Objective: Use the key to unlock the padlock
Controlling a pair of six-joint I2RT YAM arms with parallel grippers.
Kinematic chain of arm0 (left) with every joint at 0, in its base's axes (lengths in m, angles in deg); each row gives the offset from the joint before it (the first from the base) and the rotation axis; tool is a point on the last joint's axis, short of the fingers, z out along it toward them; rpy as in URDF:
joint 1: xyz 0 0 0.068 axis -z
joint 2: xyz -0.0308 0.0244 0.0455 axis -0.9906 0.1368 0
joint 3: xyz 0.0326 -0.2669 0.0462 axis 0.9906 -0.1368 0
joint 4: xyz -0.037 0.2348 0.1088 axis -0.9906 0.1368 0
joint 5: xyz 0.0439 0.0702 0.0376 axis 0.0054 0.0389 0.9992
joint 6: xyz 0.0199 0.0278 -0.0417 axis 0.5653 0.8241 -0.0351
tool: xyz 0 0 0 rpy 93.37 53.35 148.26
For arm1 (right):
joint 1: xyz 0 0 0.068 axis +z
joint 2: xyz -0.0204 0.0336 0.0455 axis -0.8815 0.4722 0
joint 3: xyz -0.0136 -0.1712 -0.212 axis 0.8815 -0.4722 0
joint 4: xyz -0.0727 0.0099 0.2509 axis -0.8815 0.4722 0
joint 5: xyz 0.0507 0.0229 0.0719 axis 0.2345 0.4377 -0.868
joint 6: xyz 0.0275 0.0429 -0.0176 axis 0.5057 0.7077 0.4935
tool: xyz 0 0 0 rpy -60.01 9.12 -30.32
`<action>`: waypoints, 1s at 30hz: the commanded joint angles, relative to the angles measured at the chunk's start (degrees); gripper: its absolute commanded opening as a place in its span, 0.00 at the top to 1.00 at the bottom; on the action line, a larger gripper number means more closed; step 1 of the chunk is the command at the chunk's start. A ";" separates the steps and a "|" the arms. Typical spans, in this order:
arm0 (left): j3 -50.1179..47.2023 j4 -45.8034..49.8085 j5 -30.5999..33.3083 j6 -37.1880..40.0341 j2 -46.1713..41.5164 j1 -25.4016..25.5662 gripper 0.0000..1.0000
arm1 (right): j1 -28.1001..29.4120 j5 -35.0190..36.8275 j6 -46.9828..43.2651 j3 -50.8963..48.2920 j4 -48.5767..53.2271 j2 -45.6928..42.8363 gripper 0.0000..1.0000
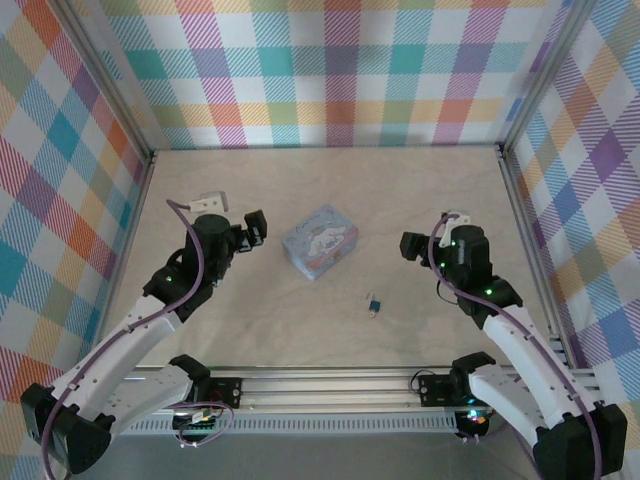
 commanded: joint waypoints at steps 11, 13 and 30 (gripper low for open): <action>-5.62 -10.03 4.88 8.31 -1.31 -3.67 0.00 | -6.55 10.93 -9.46 -12.00 -22.38 3.27 0.00; -6.70 -9.55 7.08 8.88 -0.50 -3.73 0.00 | -7.53 9.88 -11.14 -13.30 -25.50 5.72 0.00; -14.11 -14.35 0.40 8.99 5.27 -12.23 0.00 | -12.35 -1.51 -20.93 -18.96 -65.26 32.82 0.00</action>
